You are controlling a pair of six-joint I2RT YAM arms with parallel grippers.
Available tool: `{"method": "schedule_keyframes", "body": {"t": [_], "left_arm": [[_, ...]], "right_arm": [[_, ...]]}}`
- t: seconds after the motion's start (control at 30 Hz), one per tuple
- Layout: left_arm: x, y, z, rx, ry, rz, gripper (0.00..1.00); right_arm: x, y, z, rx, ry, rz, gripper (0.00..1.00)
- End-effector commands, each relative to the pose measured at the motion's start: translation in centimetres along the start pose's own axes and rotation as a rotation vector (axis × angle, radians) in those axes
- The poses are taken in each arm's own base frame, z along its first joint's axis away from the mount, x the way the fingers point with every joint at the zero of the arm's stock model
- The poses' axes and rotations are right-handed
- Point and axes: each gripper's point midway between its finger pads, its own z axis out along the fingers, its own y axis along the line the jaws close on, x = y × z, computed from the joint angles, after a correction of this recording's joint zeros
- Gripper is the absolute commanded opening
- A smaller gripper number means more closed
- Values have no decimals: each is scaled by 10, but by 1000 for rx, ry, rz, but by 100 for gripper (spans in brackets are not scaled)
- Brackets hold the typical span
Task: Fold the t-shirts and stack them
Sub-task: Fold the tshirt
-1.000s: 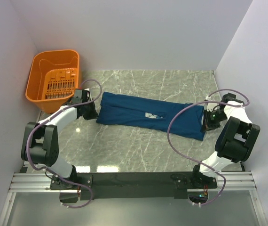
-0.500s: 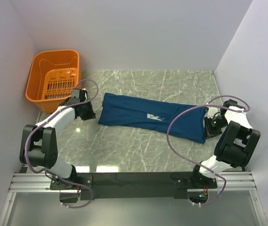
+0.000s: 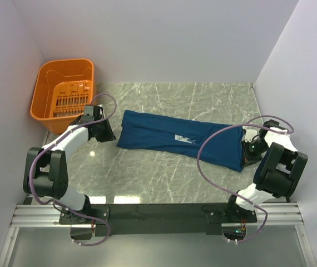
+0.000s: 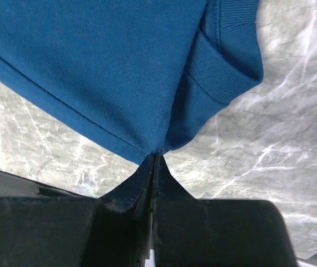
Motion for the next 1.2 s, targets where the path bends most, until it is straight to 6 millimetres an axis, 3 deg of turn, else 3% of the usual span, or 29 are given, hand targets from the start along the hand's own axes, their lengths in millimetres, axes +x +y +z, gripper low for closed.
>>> {"method": "schedule_keyframes", "body": {"t": [0.0,0.13,0.4,0.5,0.57,0.6,0.63,0.73,1.17], "left_arm": [[2,-11,-3,68,12,21,30],[10,-13,4,82,56,22,44],[12,-20,26,69,103,47,48],[12,-25,36,68,127,60,45],[15,-23,42,54,151,66,38],[14,-25,42,53,150,72,33],[14,-24,43,49,152,73,17],[13,-19,43,16,143,76,1],[-16,13,8,-105,-12,28,1]], "right_arm": [[1,-8,1,32,1,12,0],[-1,-8,1,29,-5,14,0],[-2,-8,3,22,-2,13,0],[-2,-8,3,20,0,14,0],[-2,-8,3,21,-1,13,0],[-2,-7,3,20,1,12,0],[-1,-8,2,22,0,15,0],[-2,-9,2,30,-2,9,0],[-8,-43,-25,173,-36,-14,0]]}}
